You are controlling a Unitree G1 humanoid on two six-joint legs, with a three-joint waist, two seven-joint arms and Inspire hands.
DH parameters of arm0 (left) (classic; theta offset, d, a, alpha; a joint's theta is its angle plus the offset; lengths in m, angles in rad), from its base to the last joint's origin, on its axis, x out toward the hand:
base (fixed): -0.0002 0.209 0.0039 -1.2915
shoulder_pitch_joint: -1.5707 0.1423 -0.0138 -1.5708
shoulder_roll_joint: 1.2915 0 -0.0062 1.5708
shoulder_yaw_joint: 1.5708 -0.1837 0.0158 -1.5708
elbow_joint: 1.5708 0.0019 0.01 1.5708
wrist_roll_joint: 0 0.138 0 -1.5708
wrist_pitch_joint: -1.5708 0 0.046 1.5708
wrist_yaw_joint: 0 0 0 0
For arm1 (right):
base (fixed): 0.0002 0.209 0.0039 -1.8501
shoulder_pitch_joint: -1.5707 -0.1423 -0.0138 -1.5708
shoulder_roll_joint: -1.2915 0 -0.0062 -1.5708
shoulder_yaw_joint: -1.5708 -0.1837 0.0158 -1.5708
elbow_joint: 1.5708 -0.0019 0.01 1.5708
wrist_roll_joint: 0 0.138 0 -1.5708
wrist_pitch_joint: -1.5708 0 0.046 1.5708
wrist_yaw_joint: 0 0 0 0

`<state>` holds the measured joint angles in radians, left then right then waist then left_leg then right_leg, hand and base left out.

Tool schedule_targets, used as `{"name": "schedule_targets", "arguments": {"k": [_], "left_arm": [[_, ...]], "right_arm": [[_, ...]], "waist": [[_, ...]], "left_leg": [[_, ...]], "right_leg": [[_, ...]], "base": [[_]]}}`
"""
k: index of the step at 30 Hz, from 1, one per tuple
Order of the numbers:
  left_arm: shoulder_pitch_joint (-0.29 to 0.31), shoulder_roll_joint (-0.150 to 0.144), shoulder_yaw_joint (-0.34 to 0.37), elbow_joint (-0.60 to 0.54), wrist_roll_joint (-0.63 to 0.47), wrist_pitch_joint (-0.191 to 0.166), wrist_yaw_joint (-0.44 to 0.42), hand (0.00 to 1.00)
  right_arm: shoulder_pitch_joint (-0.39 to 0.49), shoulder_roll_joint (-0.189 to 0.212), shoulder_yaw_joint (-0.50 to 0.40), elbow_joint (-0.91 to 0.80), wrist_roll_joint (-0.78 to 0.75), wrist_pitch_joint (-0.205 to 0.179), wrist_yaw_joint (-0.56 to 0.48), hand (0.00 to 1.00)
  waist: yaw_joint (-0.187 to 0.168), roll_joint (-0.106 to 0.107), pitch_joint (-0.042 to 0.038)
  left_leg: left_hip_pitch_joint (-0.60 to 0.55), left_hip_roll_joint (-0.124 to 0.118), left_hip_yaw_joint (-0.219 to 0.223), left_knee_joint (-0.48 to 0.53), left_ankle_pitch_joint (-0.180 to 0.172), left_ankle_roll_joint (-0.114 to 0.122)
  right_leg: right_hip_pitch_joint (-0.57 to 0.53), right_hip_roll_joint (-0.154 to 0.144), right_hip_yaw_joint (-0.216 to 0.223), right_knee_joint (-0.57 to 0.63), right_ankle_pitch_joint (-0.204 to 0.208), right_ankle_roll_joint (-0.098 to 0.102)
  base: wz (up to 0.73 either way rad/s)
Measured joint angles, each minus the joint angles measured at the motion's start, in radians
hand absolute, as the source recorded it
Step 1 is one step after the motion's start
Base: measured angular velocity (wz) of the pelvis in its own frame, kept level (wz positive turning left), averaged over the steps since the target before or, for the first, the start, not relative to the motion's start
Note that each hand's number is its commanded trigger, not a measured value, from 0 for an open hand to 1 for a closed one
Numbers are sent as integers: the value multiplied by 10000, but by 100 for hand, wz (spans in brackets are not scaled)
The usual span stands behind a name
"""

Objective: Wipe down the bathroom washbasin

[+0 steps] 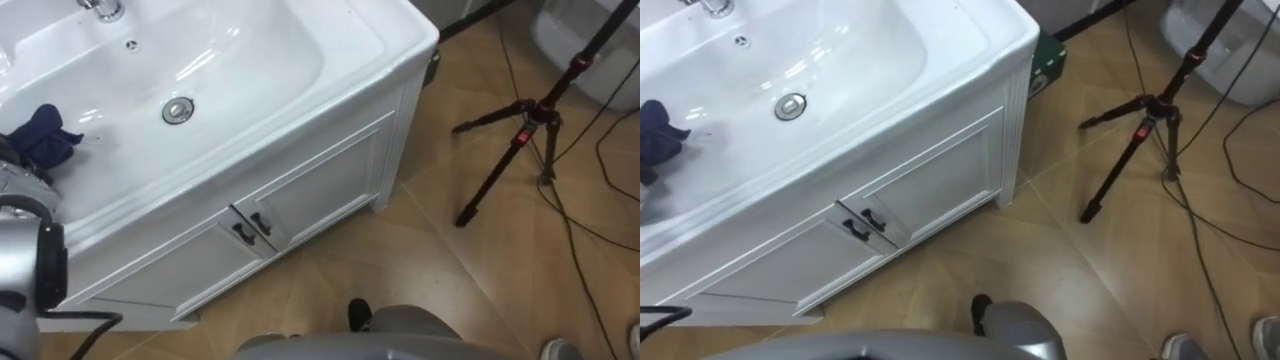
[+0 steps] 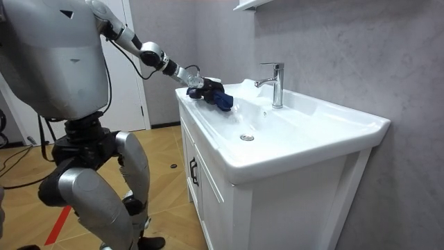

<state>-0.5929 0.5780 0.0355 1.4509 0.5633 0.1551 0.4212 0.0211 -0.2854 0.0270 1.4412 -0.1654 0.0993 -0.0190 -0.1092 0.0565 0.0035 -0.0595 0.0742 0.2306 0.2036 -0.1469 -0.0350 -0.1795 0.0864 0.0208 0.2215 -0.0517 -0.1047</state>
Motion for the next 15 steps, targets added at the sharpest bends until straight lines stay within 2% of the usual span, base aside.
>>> {"name": "schedule_targets", "arguments": {"k": [4, 6, 9, 12, 15], "left_arm": [[604, -18, -8, -708, -3, -150, 38, 100], [900, -26, -7, -984, 6, -204, 46, 100], [1337, -191, -15, -1281, 6, -296, 64, 100], [1782, -406, -12, -1719, 3, -349, 121, 100], [2082, -448, -9, -2092, -2, -427, 221, 100]], "right_arm": [[-5, -25, 4, -9, 8, -25, -2, 0], [-25, -70, 0, -10, 34, -21, -2, 0], [-112, -135, 119, 37, 102, -11, 4, 0], [-233, -135, 126, 110, 85, -39, 102, 0], [-308, -134, 126, 106, 48, -140, 108, 0]], "waist": [[8, 58, 23], [22, 108, -1], [29, 198, 5], [54, 199, 2], [38, 201, 0]], "left_leg": [[14, -1, -153, -75, -8, -1], [37, 4, -172, -131, 5, -20], [220, 0, -192, -269, 35, -60], [358, -11, -219, -256, 42, -70], [405, -10, -309, -196, 42, -71]], "right_leg": [[65, -43, -251, -2, -48, -37], [65, -36, -273, -2, -67, -71], [200, -23, -300, -12, -106, -133], [298, -22, -313, 2, -252, -102], [366, -39, -405, -15, -296, -118]], "base": [[12], [0], [1], [3], [9]]}}
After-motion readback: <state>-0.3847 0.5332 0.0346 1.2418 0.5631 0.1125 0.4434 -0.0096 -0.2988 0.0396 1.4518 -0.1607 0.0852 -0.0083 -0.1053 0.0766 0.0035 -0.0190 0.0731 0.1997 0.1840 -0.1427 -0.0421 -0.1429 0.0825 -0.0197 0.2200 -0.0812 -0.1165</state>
